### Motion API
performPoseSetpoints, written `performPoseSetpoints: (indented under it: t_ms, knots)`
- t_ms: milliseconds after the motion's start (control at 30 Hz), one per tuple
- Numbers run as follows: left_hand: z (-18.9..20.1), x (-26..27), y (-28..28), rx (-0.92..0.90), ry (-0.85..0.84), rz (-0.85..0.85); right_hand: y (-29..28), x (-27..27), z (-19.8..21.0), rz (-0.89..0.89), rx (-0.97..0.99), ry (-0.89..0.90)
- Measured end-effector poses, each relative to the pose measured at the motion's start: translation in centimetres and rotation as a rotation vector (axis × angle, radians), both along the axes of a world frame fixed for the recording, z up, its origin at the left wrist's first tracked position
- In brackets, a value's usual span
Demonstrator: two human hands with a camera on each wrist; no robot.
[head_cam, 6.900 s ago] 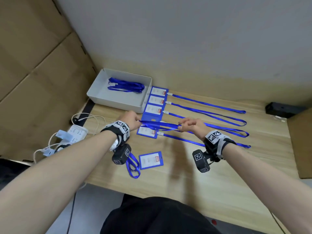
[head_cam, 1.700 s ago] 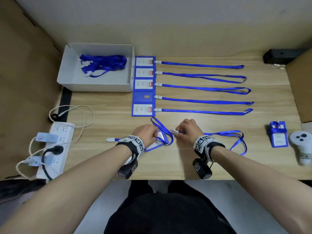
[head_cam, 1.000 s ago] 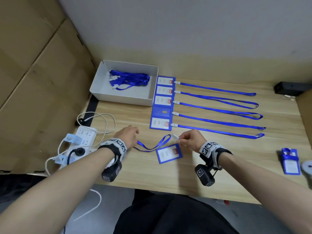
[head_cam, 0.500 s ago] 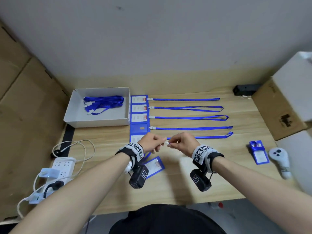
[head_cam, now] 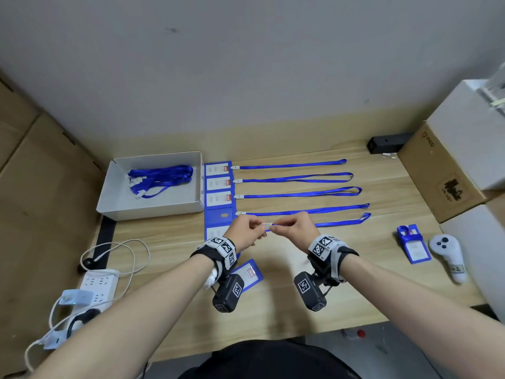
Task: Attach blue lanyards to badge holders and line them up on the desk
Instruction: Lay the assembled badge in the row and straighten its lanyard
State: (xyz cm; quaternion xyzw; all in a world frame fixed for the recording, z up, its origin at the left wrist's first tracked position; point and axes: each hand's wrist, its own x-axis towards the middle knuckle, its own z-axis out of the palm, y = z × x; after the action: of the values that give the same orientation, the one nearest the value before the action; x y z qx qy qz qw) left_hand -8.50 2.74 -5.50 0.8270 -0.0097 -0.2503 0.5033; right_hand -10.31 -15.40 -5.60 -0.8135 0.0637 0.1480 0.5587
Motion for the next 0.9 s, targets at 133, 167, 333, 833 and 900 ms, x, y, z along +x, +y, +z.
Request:
performPoseSetpoints:
  t_ms: [133, 167, 333, 833, 900]
  knots:
    - [0.8, 0.4, -0.3, 0.010, -0.057, 0.030, -0.2, 0.3, 0.7, -0.062, 0.070, 0.022]
    - [0.9, 0.6, -0.3, 0.013, -0.070, 0.035, -0.2, 0.5, 0.8, -0.079, 0.078, 0.025]
    - [1.4, 1.5, -0.4, -0.051, -0.073, 0.084, -0.5, 1.2, 1.7, -0.094, 0.133, 0.014]
    - [3.5, 3.4, -0.8, 0.003, -0.110, 0.056, -1.1, 3.5, 3.0, -0.069, 0.093, -0.006]
    - [3.5, 3.6, -1.1, 0.077, -0.120, 0.042, -0.6, 3.4, 3.3, -0.052, 0.088, -0.033]
